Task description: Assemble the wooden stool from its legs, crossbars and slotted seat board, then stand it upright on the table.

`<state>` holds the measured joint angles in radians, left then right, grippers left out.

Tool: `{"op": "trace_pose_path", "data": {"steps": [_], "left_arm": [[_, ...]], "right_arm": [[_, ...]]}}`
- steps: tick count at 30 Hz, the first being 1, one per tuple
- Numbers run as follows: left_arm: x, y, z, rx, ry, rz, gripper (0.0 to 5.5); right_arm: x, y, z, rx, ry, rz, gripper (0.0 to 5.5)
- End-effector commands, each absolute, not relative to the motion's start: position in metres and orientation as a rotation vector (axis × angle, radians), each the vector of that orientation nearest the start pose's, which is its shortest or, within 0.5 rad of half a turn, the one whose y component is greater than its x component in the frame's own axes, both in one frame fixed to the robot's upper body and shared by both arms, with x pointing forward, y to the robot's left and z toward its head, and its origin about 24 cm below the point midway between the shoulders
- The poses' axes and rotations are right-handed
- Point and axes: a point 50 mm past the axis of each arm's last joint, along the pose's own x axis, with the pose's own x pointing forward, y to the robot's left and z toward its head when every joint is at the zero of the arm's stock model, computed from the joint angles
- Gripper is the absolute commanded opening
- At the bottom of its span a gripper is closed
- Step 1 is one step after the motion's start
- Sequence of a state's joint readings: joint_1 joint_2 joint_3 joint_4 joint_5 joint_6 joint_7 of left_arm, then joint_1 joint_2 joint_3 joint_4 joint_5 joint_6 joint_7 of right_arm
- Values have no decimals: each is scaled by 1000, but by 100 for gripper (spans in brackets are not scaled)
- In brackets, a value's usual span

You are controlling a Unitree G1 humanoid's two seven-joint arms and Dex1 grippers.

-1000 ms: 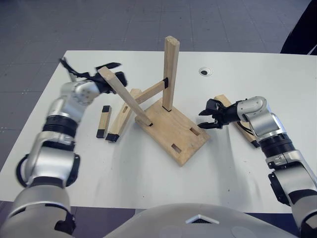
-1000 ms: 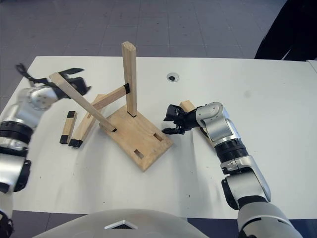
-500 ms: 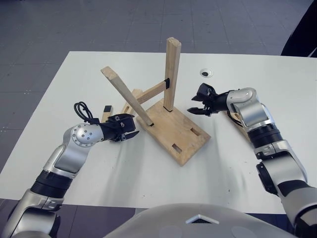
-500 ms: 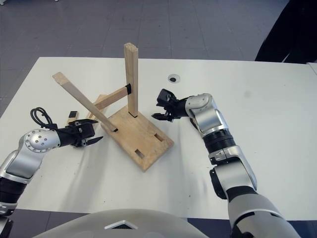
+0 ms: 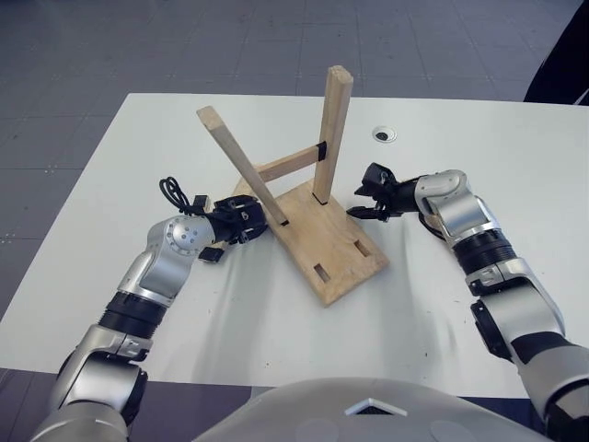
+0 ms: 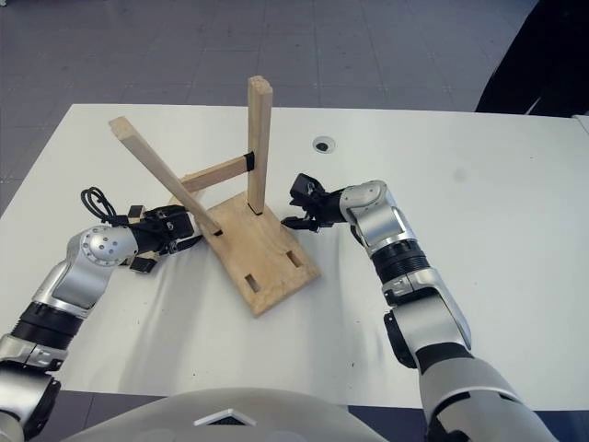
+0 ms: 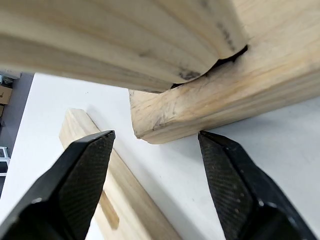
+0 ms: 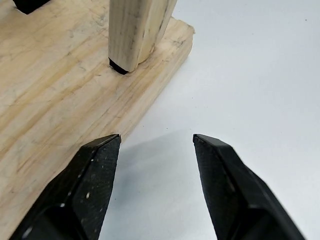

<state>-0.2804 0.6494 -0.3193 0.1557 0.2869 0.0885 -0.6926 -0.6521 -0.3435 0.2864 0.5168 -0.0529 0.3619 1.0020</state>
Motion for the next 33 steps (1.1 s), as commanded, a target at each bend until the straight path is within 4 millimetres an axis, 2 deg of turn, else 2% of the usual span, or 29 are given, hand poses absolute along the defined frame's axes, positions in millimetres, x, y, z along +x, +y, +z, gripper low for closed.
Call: {"op": "trace_pose_path", "data": {"steps": [1, 6, 11, 15, 17, 18, 20, 22, 24, 27, 29, 31, 33], "left_arm": [[306, 185, 56, 969, 318, -801, 310], [338, 169, 61, 949, 253, -760, 310], [353, 159, 54, 943, 237, -743, 310], [354, 174, 48, 907, 238, -660, 310], [349, 190, 50, 821, 228, -596, 310], [346, 197, 56, 720, 202, -543, 310], [341, 216, 82, 419, 125, -379, 310], [338, 229, 123, 114, 6, -268, 310], [336, 236, 161, -40, -83, -223, 310], [336, 241, 209, -162, -154, -182, 310], [340, 229, 241, -223, -205, -214, 310], [347, 205, 272, -246, -224, -306, 310], [353, 184, 292, -235, -210, -375, 293]], "right_arm": [[326, -144, 78, -350, 512, 1049, 268], [310, -152, 83, -299, 518, 1013, 268], [307, -166, 90, -280, 510, 926, 268], [313, -178, 98, -298, 478, 822, 268], [314, -176, 102, -280, 448, 782, 268], [314, -174, 105, -260, 430, 755, 268], [313, -174, 108, -222, 407, 686, 268], [309, -173, 101, -169, 411, 616, 268], [305, -172, 93, -137, 430, 564, 268], [300, -170, 88, -138, 438, 526, 268], [299, -168, 88, -129, 441, 514, 268], [293, -165, 83, -119, 469, 507, 268], [290, -163, 80, -120, 479, 505, 273]]}}
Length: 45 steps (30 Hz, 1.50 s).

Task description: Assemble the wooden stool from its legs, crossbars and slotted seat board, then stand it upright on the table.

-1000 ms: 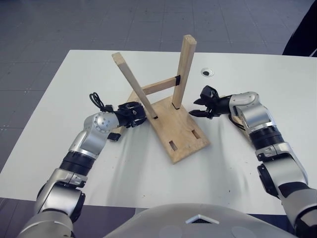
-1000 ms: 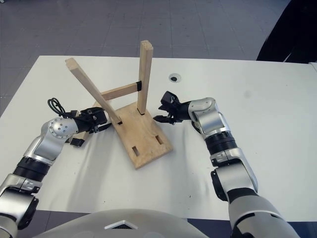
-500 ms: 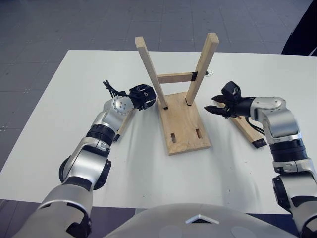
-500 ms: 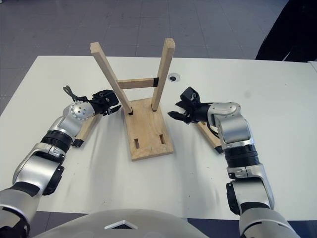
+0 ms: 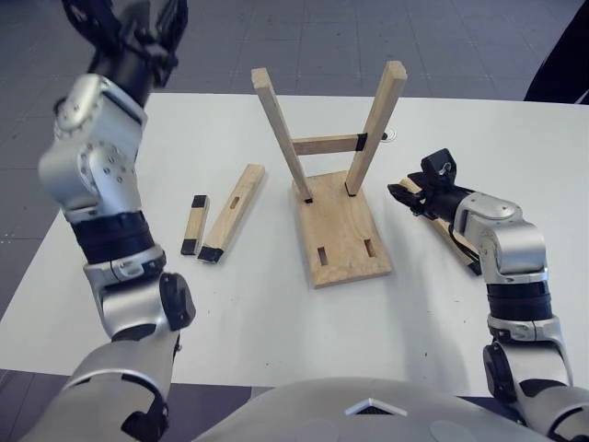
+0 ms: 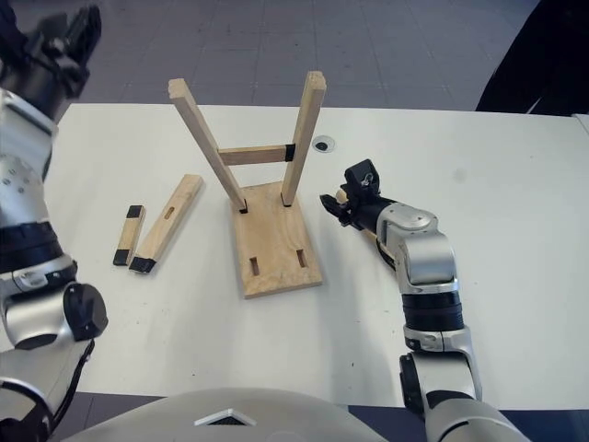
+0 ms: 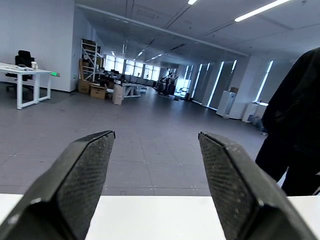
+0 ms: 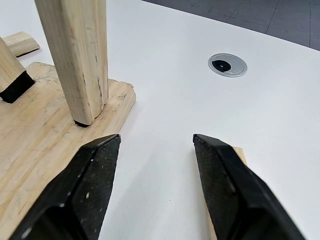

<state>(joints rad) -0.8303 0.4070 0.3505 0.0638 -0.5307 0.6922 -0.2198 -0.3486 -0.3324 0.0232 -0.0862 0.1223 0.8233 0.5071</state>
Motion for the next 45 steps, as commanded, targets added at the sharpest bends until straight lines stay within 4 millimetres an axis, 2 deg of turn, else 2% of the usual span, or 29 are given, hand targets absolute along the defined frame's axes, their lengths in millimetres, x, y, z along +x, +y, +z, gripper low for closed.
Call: {"op": "trace_pose_path", "data": {"steps": [1, 4, 11, 17, 28, 31, 33, 35, 38, 40, 41, 43, 44, 45], "left_arm": [[355, 174, 298, -228, -193, -400, 274], [360, 155, 305, -223, -141, -451, 220], [375, 134, 272, -218, 12, -515, 220], [377, 142, 257, -196, 63, -490, 220], [367, 133, 248, -199, 113, -528, 220], [368, 135, 251, -190, 97, -518, 220], [368, 137, 261, -162, 40, -509, 220], [362, 137, 292, -137, -104, -511, 220], [345, 139, 352, -81, -335, -511, 220], [340, 141, 372, -67, -410, -508, 220], [342, 142, 373, -61, -409, -505, 220], [352, 141, 356, -84, -343, -512, 220], [355, 140, 344, -82, -304, -522, 220], [362, 138, 322, -110, -214, -527, 220]], "right_arm": [[289, -162, 81, -126, 477, 505, 273], [289, -155, 82, -129, 468, 515, 273], [287, -146, 87, -102, 457, 532, 273], [290, -143, 87, -134, 452, 540, 273], [294, -138, 89, -152, 438, 547, 273], [293, -137, 89, -156, 440, 553, 273], [294, -137, 89, -158, 428, 550, 273], [293, -135, 90, -152, 420, 553, 273], [289, -136, 87, -152, 427, 553, 273], [287, -137, 86, -152, 432, 553, 273], [287, -137, 85, -151, 433, 554, 273], [286, -136, 85, -152, 435, 558, 273], [285, -135, 85, -153, 435, 561, 273], [285, -136, 84, -155, 438, 561, 273]]}}
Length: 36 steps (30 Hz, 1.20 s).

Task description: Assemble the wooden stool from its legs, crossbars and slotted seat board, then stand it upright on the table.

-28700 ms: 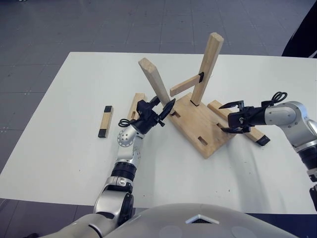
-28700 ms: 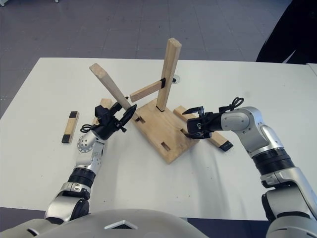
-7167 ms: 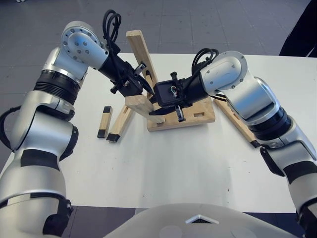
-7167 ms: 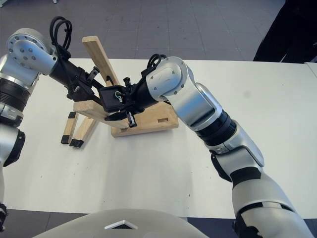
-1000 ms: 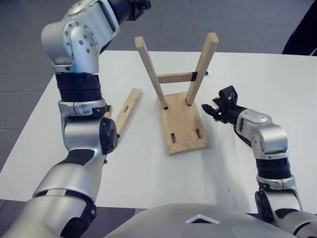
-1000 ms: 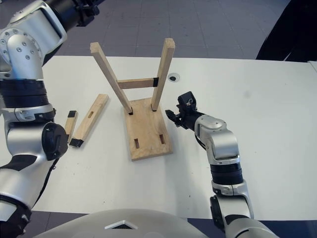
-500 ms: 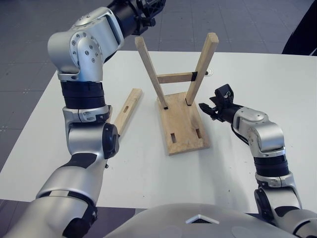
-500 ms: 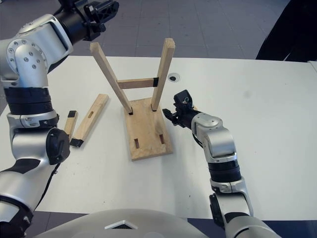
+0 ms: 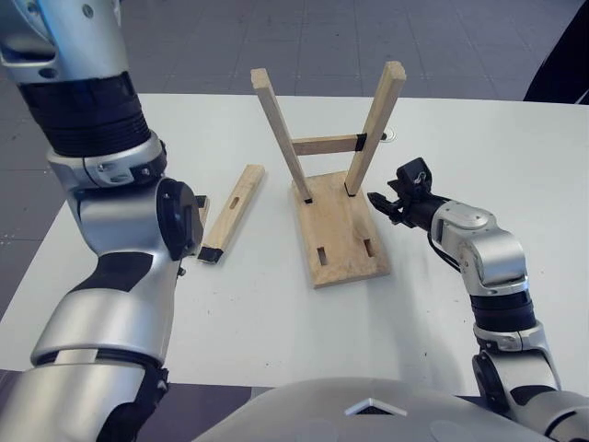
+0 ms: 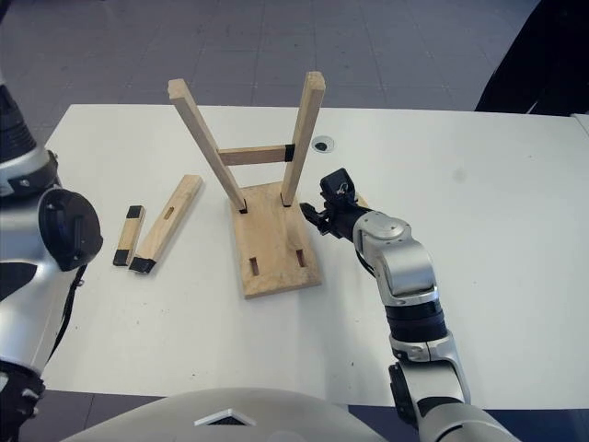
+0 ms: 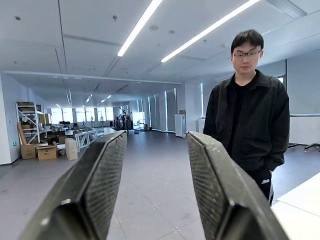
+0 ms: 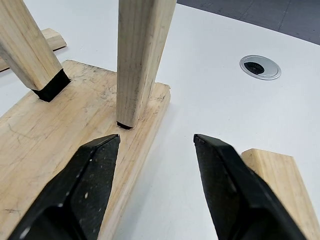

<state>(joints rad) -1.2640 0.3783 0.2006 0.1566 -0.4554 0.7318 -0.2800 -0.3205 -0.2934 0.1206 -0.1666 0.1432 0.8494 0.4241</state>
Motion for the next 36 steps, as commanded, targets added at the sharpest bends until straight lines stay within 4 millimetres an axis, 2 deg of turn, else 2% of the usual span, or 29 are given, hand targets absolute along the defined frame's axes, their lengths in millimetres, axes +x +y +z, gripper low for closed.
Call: {"op": "trace_pose_path", "data": {"steps": [1, 3, 4, 5, 6, 7, 9, 13, 15, 17, 18, 23, 24, 27, 29, 31, 33, 36], "left_arm": [[370, 139, 289, -130, -95, -498, 220], [372, 137, 232, -166, 93, -498, 220], [365, 130, 195, -156, 201, -534, 220], [357, 122, 170, -188, 284, -571, 220], [351, 119, 152, -172, 340, -575, 220], [347, 118, 145, -174, 362, -580, 220], [354, 126, 158, -147, 301, -545, 220], [367, 140, 204, -115, 114, -506, 220], [369, 144, 235, -79, -4, -504, 220], [365, 144, 273, -57, -143, -526, 220], [362, 142, 285, -53, -188, -537, 220], [348, 131, 321, -88, -302, -590, 220], [347, 128, 324, -99, -292, -604, 220], [346, 125, 308, -166, -145, -638, 220], [345, 127, 288, -216, -37, -632, 220], [343, 129, 278, -235, 18, -620, 220], [342, 130, 280, -239, 15, -622, 220], [342, 133, 300, -242, -59, -615, 220]], "right_arm": [[285, -136, 84, -155, 440, 558, 273], [285, -137, 83, -157, 444, 552, 273], [285, -139, 83, -160, 446, 546, 273], [285, -140, 82, -159, 449, 540, 273], [285, -140, 82, -159, 450, 537, 273], [285, -140, 82, -157, 450, 537, 273], [284, -141, 80, -161, 454, 535, 273], [286, -141, 80, -160, 456, 533, 273], [284, -143, 77, -171, 482, 543, 273], [280, -145, 72, -185, 511, 557, 273], [280, -146, 71, -187, 518, 558, 273], [281, -148, 71, -194, 521, 552, 273], [281, -148, 71, -196, 522, 550, 273], [282, -147, 71, -193, 521, 547, 273], [282, -147, 71, -193, 521, 547, 273], [281, -148, 71, -193, 521, 544, 273], [281, -148, 71, -194, 521, 544, 273], [281, -146, 71, -193, 518, 548, 273]]}}
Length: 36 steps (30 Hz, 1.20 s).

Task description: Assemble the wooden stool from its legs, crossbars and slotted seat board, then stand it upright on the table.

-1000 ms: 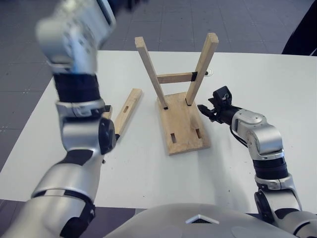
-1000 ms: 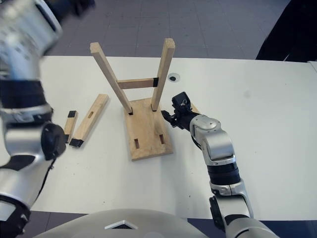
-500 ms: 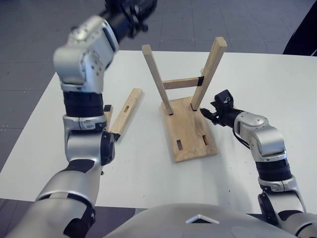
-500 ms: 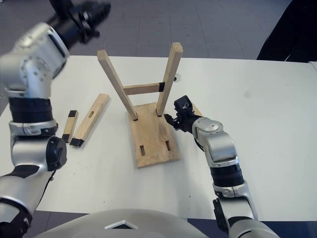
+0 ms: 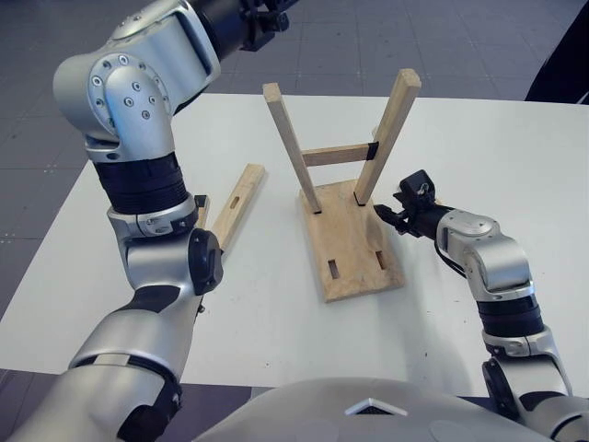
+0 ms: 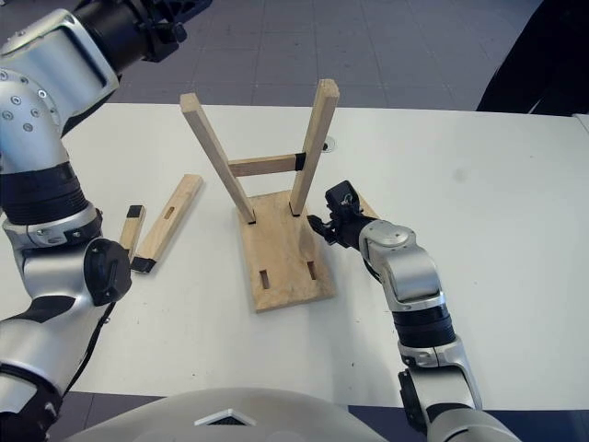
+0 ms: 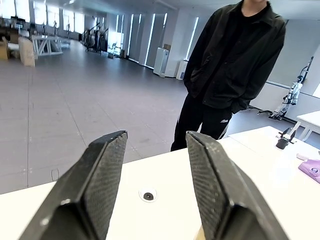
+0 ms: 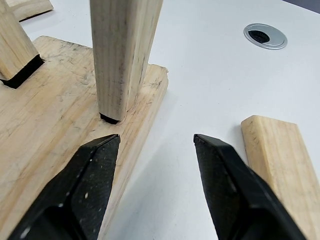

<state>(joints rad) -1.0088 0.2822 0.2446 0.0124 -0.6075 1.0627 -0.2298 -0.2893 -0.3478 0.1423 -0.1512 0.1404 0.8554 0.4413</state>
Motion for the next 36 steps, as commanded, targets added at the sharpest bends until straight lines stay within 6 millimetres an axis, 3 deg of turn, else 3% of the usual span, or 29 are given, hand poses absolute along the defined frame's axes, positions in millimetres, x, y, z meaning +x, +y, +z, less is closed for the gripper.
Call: {"op": "trace_pose_path", "data": {"steps": [1, 7, 11, 14, 15, 17, 18, 19, 21, 25, 31, 34, 36], "left_arm": [[342, 134, 308, -241, -88, -613, 220], [339, 148, 340, -215, -218, -569, 220], [349, 138, 322, -282, -161, -606, 220], [355, 118, 258, -320, 94, -649, 220], [354, 117, 226, -338, 221, -627, 220], [338, 121, 154, -323, 495, -571, 220], [327, 125, 129, -303, 581, -551, 220], [321, 128, 123, -294, 595, -539, 220], [326, 131, 140, -293, 508, -539, 220], [345, 125, 202, -291, 233, -589, 220], [342, 117, 311, -250, -200, -695, 220], [329, 128, 351, -232, -392, -703, 220], [329, 154, 354, -223, -433, -565, 220]], "right_arm": [[282, -146, 72, -194, 517, 550, 273], [280, -145, 70, -195, 521, 556, 273], [279, -145, 69, -199, 526, 561, 273], [279, -144, 69, -200, 527, 560, 273], [279, -145, 69, -200, 527, 559, 273], [279, -146, 69, -198, 526, 551, 273], [279, -146, 69, -198, 526, 549, 273], [279, -148, 69, -197, 527, 545, 273], [278, -149, 68, -197, 529, 540, 273], [280, -147, 68, -200, 528, 545, 273], [281, -148, 67, -209, 530, 543, 273], [283, -153, 66, -224, 545, 507, 273], [289, -165, 69, -233, 535, 419, 273]]}}
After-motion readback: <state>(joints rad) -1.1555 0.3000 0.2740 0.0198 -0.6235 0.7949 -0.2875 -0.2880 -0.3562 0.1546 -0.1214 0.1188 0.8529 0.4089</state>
